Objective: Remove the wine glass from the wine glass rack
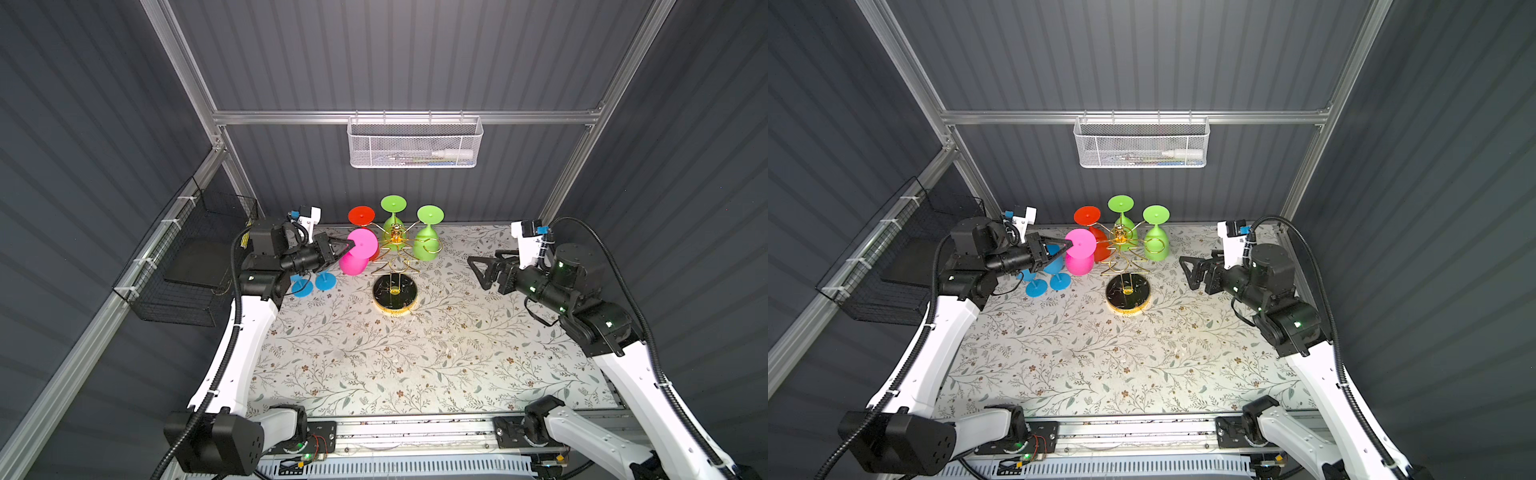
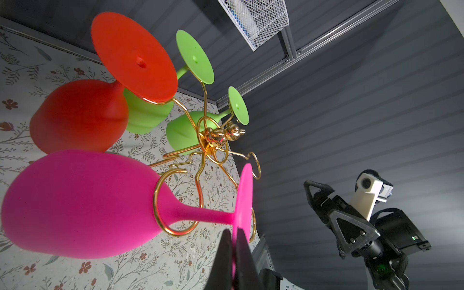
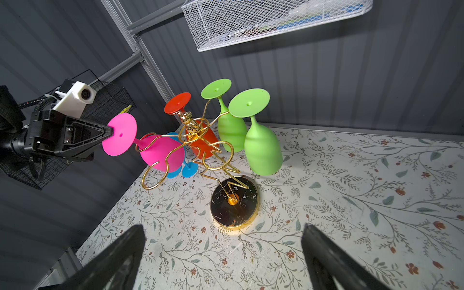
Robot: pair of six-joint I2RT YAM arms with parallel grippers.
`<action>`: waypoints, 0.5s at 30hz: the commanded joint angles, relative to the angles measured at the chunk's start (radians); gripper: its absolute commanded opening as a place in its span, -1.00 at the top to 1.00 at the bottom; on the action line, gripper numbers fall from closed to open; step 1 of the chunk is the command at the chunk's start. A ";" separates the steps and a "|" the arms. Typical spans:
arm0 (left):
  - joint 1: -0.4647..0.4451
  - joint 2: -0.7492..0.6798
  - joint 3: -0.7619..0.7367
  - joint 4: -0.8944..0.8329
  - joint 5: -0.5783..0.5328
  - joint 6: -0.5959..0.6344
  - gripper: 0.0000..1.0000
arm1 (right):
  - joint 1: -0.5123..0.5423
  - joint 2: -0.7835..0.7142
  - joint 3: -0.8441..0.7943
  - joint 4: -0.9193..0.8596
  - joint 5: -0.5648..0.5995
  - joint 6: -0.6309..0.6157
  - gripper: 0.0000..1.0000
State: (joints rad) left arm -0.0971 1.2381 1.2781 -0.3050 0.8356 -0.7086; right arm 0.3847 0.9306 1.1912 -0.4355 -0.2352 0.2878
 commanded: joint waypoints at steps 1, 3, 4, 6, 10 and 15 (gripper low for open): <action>-0.009 0.013 0.043 0.050 0.026 -0.006 1.00 | -0.003 0.002 -0.006 0.011 0.006 0.007 -0.98; -0.015 0.021 0.047 0.041 0.021 0.001 1.00 | -0.003 0.003 -0.006 0.012 0.005 0.007 -0.98; -0.016 0.023 0.046 0.040 0.018 0.004 1.00 | -0.002 0.002 -0.007 0.013 0.005 0.006 -0.98; -0.019 0.028 0.046 0.037 0.007 0.008 1.00 | -0.003 0.002 -0.009 0.014 0.004 0.007 -0.98; -0.028 0.039 0.055 0.039 -0.009 0.013 1.00 | -0.003 0.000 -0.010 0.012 0.005 0.005 -0.98; -0.054 0.062 0.091 -0.012 -0.049 0.054 1.00 | -0.003 -0.002 -0.010 0.014 0.006 0.004 -0.98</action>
State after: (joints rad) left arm -0.1349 1.2903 1.3163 -0.2962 0.8089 -0.6991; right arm 0.3847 0.9310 1.1900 -0.4351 -0.2356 0.2882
